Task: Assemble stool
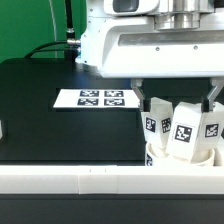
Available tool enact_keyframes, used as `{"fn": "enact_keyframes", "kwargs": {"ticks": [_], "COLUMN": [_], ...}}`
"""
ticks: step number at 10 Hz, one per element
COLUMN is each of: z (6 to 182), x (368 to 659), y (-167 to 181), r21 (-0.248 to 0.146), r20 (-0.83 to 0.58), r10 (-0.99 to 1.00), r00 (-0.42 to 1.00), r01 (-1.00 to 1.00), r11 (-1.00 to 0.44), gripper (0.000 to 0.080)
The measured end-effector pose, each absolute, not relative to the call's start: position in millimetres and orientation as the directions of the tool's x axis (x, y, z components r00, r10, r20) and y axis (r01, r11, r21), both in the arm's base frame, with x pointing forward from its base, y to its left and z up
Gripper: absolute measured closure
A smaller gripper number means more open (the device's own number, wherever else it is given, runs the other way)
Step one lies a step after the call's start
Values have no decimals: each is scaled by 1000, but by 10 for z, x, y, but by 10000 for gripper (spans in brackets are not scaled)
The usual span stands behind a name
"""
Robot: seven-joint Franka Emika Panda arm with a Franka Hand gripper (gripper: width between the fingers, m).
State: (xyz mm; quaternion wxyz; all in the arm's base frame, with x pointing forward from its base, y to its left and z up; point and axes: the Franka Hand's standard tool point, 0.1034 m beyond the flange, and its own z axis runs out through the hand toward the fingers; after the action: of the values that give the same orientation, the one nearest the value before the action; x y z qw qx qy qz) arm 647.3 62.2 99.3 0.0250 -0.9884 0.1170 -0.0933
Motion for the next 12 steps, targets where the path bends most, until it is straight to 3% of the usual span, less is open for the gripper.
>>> {"fn": "enact_keyframes", "kwargs": {"ticks": [9, 12], "z": [928, 931], "x": [6493, 6475], "y": [680, 591], "r21": [-70, -105], "r20": [181, 146], "r10": [-224, -400], "r00": [958, 905], "r01": [-215, -388], "r11": [-974, -916], "gripper": [151, 151]}}
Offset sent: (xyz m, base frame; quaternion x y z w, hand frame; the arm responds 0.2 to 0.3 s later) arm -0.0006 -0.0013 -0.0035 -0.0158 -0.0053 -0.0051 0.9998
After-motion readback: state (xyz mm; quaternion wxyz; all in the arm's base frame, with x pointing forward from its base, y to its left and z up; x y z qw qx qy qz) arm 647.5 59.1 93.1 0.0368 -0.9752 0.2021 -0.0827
